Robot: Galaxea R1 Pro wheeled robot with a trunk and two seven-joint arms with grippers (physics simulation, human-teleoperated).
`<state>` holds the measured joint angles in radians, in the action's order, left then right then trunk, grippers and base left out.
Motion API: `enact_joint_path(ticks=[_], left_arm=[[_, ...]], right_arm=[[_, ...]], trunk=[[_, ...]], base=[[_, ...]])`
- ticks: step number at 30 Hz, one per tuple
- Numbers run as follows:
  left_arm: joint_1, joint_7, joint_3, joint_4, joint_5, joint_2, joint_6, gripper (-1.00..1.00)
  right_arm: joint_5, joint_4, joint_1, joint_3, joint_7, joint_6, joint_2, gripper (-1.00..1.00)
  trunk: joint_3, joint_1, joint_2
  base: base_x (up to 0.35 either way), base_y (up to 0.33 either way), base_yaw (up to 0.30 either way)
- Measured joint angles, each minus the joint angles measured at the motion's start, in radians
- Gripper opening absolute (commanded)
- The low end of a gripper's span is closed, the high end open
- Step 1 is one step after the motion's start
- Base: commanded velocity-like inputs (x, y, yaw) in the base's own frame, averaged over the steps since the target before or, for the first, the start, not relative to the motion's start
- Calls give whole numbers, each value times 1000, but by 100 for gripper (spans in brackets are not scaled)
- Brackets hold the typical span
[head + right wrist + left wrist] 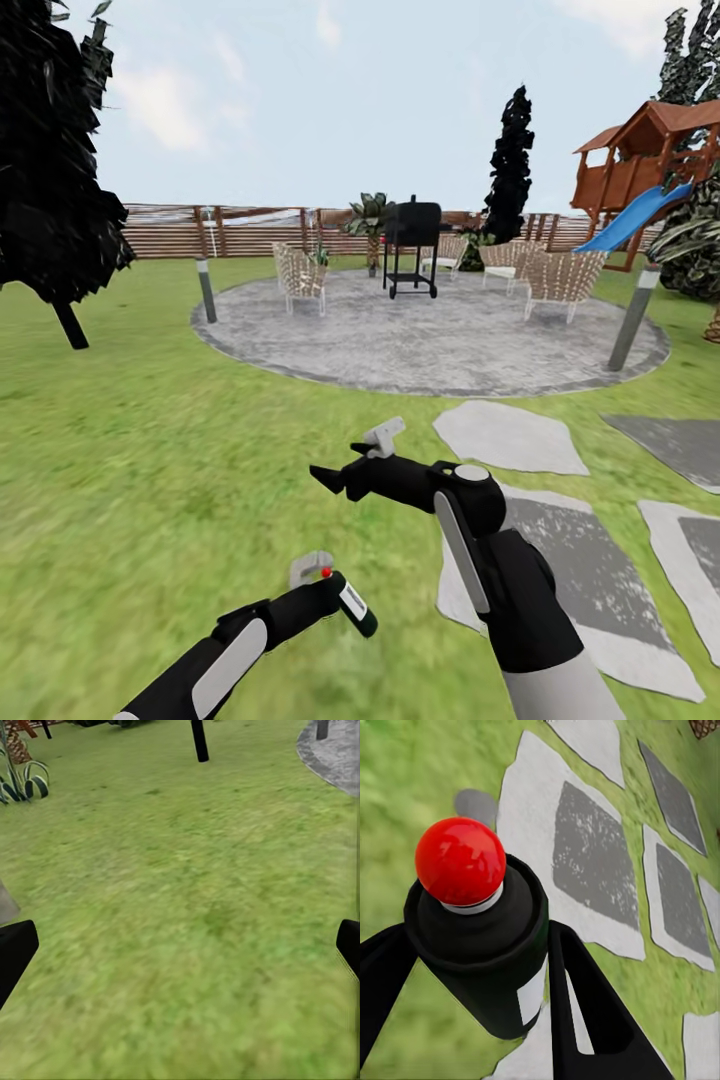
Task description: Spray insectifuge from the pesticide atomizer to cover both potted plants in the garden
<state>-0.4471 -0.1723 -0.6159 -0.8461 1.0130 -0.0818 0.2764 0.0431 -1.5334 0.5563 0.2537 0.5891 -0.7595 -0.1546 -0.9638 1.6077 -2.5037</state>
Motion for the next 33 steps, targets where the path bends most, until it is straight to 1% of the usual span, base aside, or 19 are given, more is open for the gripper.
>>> enact_joint_path(ticks=[15, 17, 20, 22, 33], left_arm=[[0, 5, 0, 5, -2, 2, -1, -100], [0, 5, 0, 5, -2, 3, -1, -100], [0, 5, 0, 5, -4, 3, -1, -100], [0, 5, 0, 5, -4, 3, -1, -100], [0, 6, 0, 5, -4, 3, -1, -100]], right_arm=[[0, -10, -5, 6, 0, 0, 0, 100], [-1, -11, -10, 6, 0, -7, -1, 100], [-1, -14, -13, 3, 0, -41, -1, 100], [0, -35, -15, 0, 0, -48, -1, 100], [0, -53, -21, -2, 0, -52, 0, 100]], trunk=[[-23, 0, 0], [-24, 0, 0], [-25, 0, 0], [-25, 0, 0], [-25, 0, 0]], base=[[337, 0, 0], [337, 0, 0], [337, 0, 0], [338, 0, 0], [337, 0, 0]])
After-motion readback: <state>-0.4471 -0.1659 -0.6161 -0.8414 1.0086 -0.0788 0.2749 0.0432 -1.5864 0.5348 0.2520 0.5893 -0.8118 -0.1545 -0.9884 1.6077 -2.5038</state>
